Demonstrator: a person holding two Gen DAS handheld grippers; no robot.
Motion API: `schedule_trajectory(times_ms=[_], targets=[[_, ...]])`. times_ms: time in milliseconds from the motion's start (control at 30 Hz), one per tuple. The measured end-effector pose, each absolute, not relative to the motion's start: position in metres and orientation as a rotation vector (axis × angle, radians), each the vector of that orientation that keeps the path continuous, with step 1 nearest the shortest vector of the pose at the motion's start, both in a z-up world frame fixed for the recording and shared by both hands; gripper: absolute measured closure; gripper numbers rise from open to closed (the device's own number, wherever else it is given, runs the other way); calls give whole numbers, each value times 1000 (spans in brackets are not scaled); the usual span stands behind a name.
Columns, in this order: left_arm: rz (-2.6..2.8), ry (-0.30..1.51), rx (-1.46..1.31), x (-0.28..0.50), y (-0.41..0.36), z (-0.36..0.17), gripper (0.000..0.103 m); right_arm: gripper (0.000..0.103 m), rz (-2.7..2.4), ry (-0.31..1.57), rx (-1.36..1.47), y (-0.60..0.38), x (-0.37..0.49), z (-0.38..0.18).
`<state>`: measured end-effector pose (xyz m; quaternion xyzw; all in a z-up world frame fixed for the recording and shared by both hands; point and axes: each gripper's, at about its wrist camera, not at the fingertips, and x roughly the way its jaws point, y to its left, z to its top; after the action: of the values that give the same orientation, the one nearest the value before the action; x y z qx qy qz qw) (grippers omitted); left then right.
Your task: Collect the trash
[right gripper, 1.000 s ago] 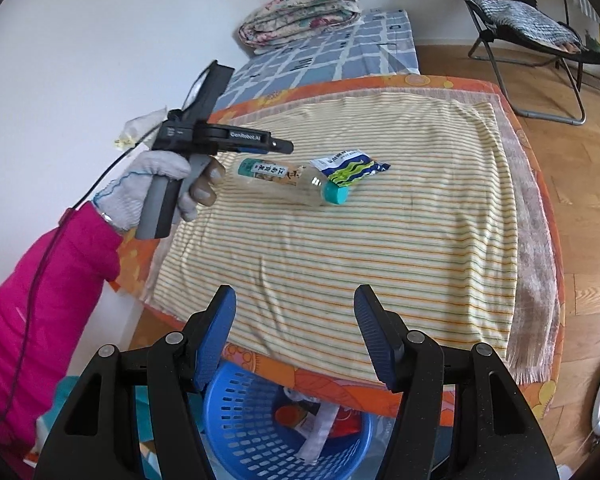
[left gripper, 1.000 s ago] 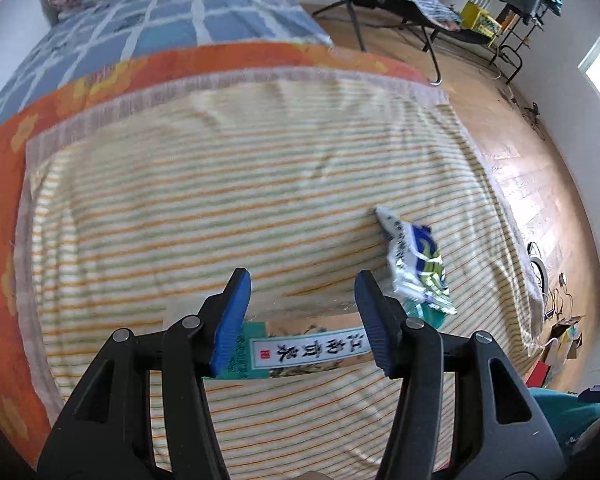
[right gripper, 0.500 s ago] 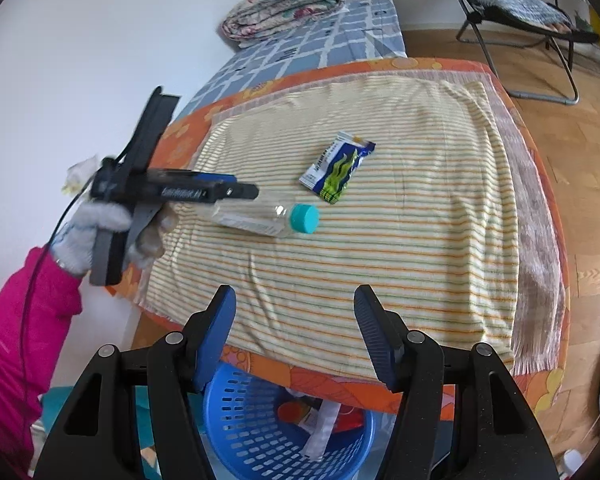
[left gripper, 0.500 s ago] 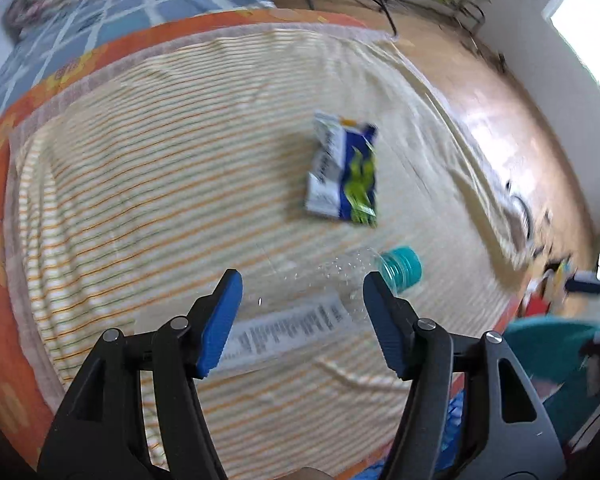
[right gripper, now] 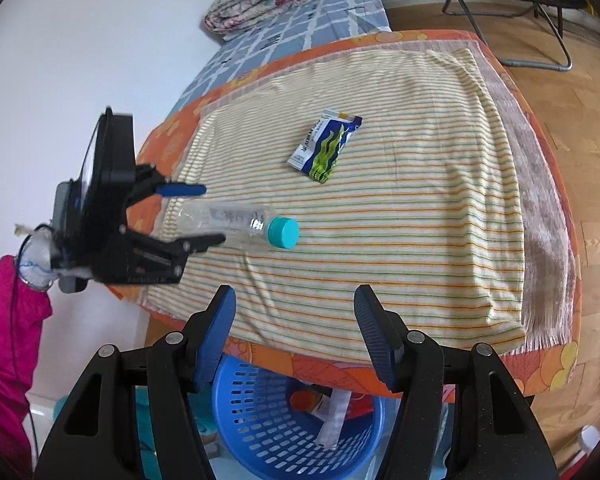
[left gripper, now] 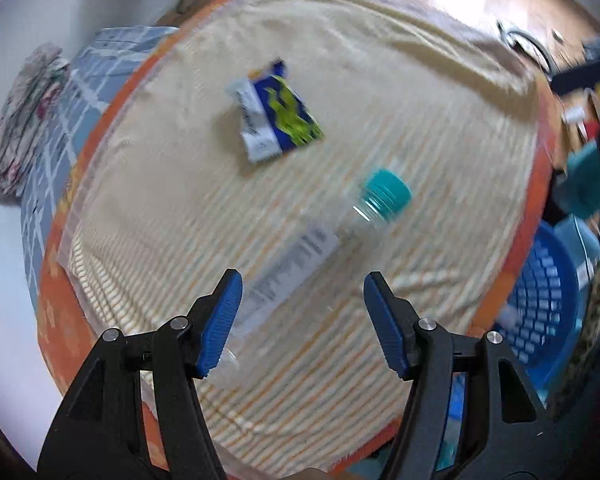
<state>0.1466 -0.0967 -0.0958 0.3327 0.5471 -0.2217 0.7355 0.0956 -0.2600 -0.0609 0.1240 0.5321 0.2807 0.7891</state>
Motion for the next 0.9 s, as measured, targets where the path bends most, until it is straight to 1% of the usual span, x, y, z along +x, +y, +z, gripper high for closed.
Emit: schedule_trajectory(times_ms=[167,333,433,500,700,800,900], targets=[[-480,1239,813,147,-97,-116,36,42,604,1145,259,-260,98,-62],[-449,1246,744,165,-84,-128,28,42,585,1150,280,-262,109,-66],[-431,1247,698,172,-76,-133,27,42,569,1159,301,-265,115,-69],[-411,1260,619,179,-66,-133,27,42,560,1168,311,-264,118,-71],[-318,1313,249,196,-13,-127,30,42,566,1179,307,-254,127,-74],[-250,1299,59,199,13,-127,31,42,572,1178,333,-250,137,-76],[-196,1263,-60,196,27,-127,31,42,559,1195,430,-252,157,-84]])
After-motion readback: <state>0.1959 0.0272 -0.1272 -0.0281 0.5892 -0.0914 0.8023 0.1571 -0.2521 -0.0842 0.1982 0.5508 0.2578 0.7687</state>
